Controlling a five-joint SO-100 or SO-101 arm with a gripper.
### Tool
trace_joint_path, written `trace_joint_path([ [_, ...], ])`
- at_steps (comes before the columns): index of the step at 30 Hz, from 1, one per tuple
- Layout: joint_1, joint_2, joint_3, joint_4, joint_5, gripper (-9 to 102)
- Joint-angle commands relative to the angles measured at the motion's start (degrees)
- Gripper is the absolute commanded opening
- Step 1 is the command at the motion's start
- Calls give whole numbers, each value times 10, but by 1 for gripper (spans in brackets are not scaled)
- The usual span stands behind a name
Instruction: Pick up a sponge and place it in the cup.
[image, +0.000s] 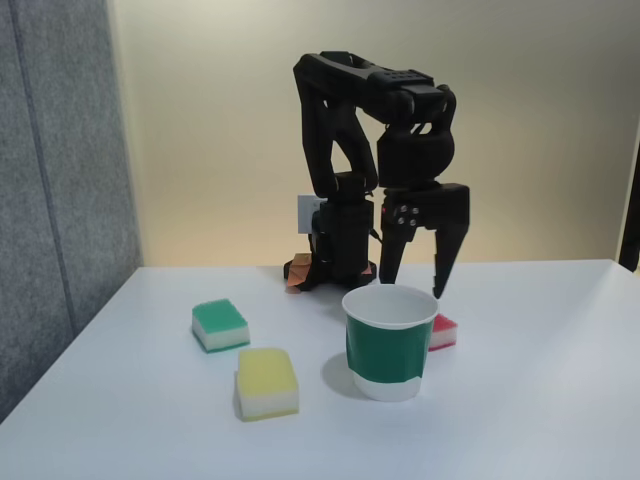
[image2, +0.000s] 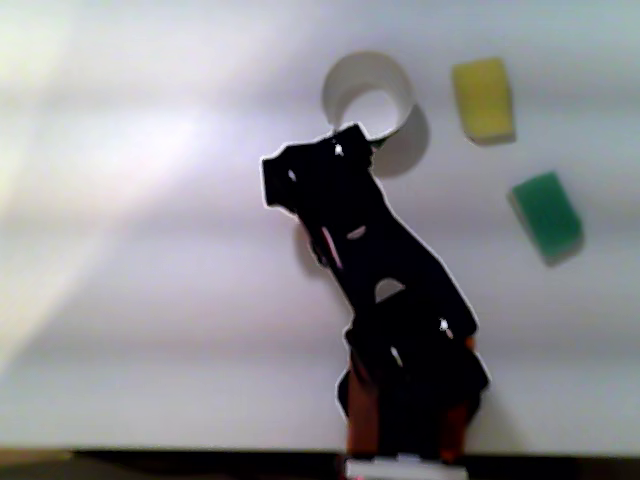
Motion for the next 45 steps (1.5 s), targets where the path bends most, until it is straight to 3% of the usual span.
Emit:
trace_joint_path([
  [1, -22, 18, 5, 10, 3, 26],
  [12, -94, -4, 40, -23, 88, 27],
  [25, -83, -32, 91, -82, 73, 27],
  [27, -79, -33, 101, -90, 74, 22],
  [30, -77, -25, 112, -91, 99, 1],
  [38, -79, -2, 113, -73, 153, 0],
  [45, 3, 142, 93, -2, 222, 0],
])
